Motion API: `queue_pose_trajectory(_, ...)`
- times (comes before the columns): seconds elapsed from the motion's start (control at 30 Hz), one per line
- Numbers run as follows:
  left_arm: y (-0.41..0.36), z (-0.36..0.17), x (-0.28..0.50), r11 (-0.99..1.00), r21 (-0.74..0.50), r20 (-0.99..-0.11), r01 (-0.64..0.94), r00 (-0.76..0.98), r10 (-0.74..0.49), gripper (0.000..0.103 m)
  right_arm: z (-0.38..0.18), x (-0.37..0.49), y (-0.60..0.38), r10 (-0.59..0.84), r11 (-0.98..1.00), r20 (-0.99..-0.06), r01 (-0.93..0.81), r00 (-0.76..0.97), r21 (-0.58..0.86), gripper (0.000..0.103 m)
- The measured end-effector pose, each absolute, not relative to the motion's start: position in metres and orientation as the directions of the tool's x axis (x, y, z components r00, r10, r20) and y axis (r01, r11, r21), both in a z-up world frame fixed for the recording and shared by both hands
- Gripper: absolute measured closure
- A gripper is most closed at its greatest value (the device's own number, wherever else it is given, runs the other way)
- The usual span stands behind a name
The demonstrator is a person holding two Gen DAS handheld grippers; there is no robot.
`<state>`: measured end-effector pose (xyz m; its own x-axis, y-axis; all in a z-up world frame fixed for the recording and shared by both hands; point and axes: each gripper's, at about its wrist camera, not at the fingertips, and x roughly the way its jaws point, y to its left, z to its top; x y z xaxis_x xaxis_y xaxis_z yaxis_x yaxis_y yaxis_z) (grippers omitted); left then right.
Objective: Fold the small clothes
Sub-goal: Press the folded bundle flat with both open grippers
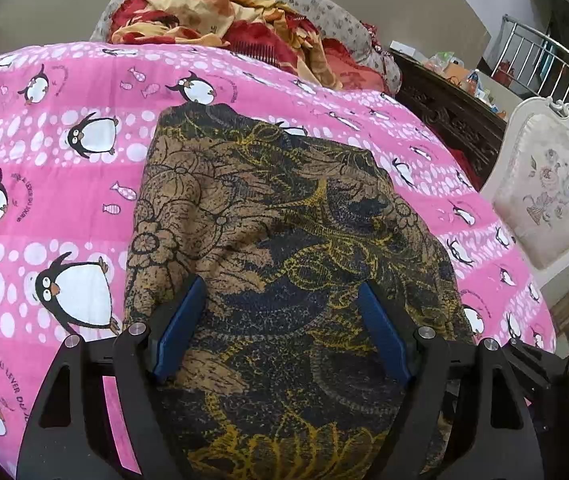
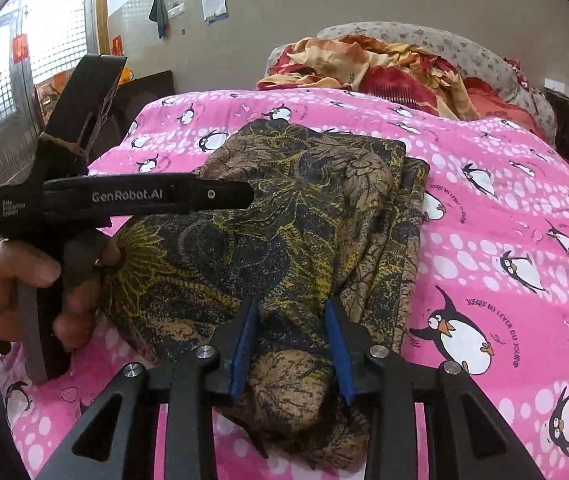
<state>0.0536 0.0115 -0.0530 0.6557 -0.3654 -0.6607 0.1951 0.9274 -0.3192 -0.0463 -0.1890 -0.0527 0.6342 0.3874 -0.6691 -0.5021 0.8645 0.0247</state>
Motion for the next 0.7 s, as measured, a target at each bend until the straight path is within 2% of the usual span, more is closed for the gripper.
queue_pose_trajectory(0.13, -0.002, -0.046, 0.053, 0.960, -0.225, -0.725, 0.164, 0.630, -0.278, 0.024, -0.053, -0.047, -0.189, 0.392, 0.865, -0.666, -0.501, 0.634, 0.032, 0.069)
queue_pose_trajectory(0.27, -0.019, -0.031, 0.037, 0.990, -0.090, -0.763, 0.109, 0.632, -0.139, 0.024, -0.052, -0.046, -0.191, 0.398, 0.866, -0.666, -0.497, 0.631, 0.047, 0.069)
queue_pose_trajectory(0.7, -0.016, 0.011, -0.001, 0.999, -0.052, -0.722, -0.006, 0.692, -0.034, 0.024, -0.053, -0.051, -0.189, 0.386, 0.874, -0.660, -0.485, 0.645, 0.037, 0.069)
